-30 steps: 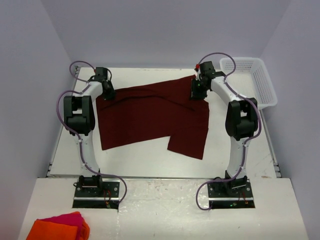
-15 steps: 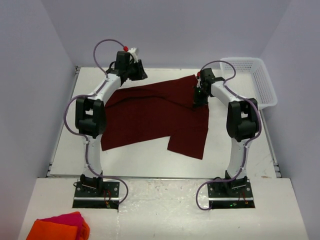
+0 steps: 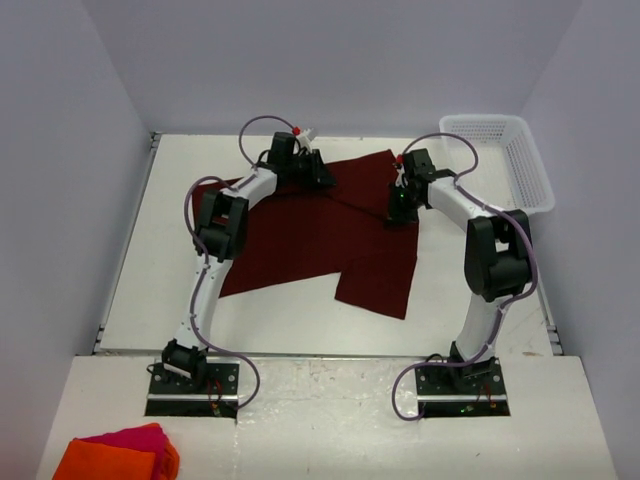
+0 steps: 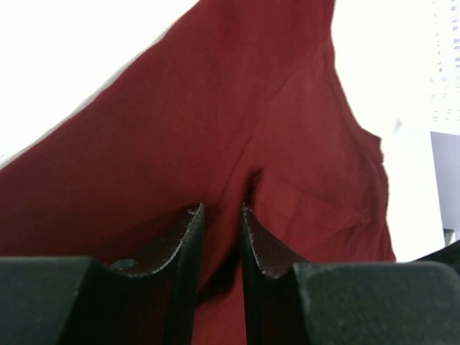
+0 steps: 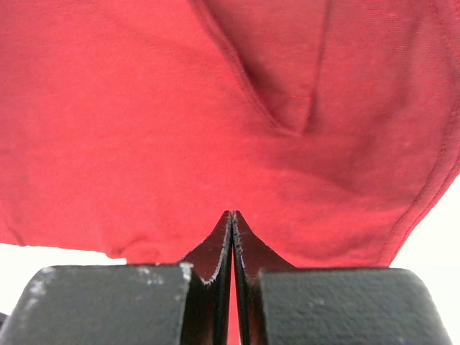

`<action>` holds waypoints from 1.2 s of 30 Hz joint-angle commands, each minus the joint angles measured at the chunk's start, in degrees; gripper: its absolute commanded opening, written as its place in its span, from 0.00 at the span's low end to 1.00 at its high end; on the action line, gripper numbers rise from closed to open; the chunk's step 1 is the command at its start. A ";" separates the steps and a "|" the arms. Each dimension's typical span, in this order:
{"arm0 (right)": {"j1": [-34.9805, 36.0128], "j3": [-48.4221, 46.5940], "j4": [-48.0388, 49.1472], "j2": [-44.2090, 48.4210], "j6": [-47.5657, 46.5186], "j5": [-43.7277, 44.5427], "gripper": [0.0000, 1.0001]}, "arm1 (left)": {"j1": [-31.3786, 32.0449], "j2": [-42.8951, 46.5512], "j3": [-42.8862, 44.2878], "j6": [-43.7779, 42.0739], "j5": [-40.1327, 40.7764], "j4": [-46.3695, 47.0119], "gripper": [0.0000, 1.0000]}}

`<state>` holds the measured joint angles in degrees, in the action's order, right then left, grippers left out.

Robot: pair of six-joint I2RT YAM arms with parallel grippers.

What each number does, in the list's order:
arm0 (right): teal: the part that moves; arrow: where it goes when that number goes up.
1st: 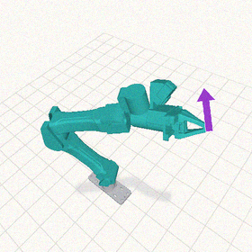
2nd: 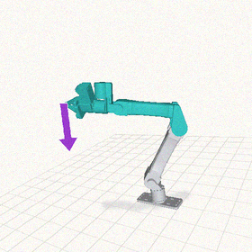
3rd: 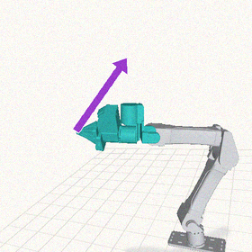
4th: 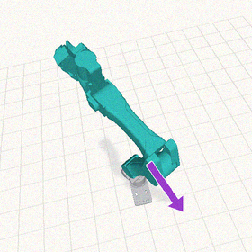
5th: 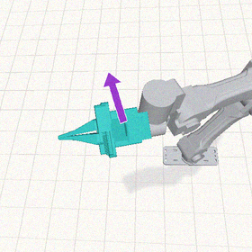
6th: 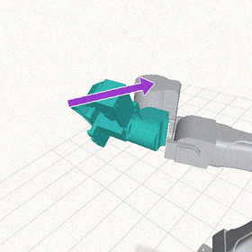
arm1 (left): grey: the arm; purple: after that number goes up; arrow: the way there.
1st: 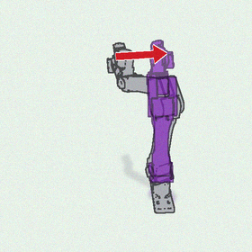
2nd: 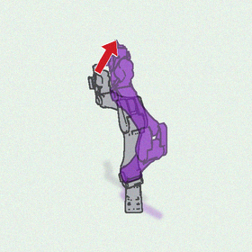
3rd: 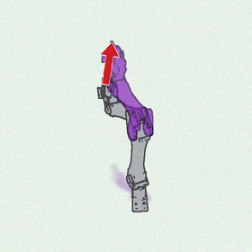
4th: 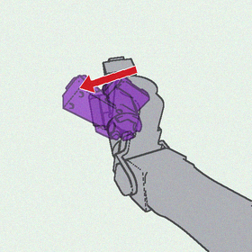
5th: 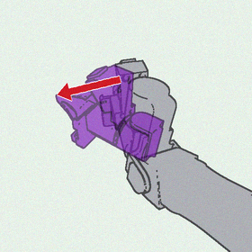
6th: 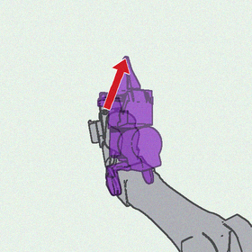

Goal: Fold and stack the t-shirts
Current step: Fold the flattened tshirt in 1/3 of the way

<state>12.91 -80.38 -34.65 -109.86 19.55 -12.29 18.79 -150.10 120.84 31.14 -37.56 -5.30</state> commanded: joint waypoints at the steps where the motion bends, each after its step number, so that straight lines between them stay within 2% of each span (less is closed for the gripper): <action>1: 0.72 0.75 3.01 4.92 0.58 -1.50 0.00 | 1.34 0.34 3.70 1.30 -1.73 4.07 0.28; 12: 1.07 2.77 3.27 6.15 0.75 -0.36 0.00 | 2.04 1.39 0.72 0.68 -2.87 4.25 0.29; 18: 1.16 4.26 4.16 7.64 0.49 -0.89 0.00 | 2.13 0.34 2.65 0.42 -3.57 3.89 0.33; 34: 1.16 5.85 5.04 9.05 0.05 -1.59 0.00 | 3.19 -3.79 4.23 1.12 -4.71 3.63 0.33; 36: 1.16 5.94 5.21 8.88 0.05 -1.59 0.00 | 3.27 -3.71 4.15 0.95 -4.63 3.63 0.29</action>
<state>13.82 -74.74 -31.16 -103.11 19.53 -13.02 21.19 -152.57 123.02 32.08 -40.80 -2.44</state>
